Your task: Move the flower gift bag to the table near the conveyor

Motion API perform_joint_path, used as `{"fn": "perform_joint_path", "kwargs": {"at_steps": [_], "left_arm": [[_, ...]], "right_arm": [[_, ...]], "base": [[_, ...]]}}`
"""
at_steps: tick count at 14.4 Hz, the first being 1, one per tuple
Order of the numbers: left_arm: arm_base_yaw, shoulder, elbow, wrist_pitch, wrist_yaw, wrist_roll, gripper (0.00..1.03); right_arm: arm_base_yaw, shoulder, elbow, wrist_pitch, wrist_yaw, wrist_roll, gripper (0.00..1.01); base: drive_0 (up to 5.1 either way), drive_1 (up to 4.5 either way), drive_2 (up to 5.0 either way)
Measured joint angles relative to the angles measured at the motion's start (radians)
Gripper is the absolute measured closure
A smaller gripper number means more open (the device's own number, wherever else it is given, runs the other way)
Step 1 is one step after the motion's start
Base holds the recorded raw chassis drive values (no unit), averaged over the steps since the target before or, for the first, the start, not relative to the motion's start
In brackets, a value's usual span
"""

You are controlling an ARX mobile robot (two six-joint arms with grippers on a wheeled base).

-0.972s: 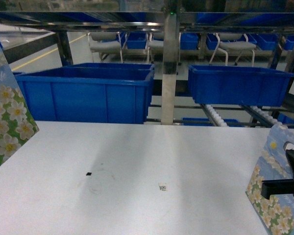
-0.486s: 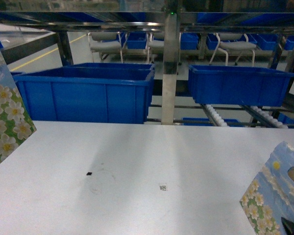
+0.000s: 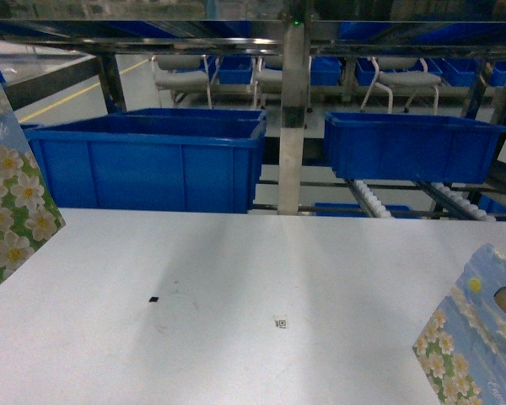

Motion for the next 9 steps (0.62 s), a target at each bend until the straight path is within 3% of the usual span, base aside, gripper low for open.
{"fn": "perform_joint_path", "kwargs": {"at_steps": [2, 3, 6, 8, 9], "left_arm": [[0.0, 0.0, 0.0, 0.0, 0.0, 0.0, 1.01], [0.0, 0.0, 0.0, 0.0, 0.0, 0.0, 1.01], [0.0, 0.0, 0.0, 0.0, 0.0, 0.0, 1.01], [0.0, 0.0, 0.0, 0.0, 0.0, 0.0, 1.01], [0.0, 0.0, 0.0, 0.0, 0.0, 0.0, 1.01]], "right_arm": [[0.031, -0.204, -0.057, -0.027, 0.071, -0.053, 0.03], [0.051, -0.337, -0.089, -0.117, 0.1, -0.075, 0.03], [0.135, -0.816, -0.13, -0.571, 0.195, -0.103, 0.03], [0.261, -1.178, -0.13, -0.953, 0.293, -0.126, 0.03], [0.266, -1.251, -0.13, -1.024, 0.302, -0.131, 0.03]], "base": [[0.0, 0.0, 0.0], [0.0, 0.0, 0.0], [0.0, 0.0, 0.0], [0.0, 0.0, 0.0], [0.0, 0.0, 0.0]]}}
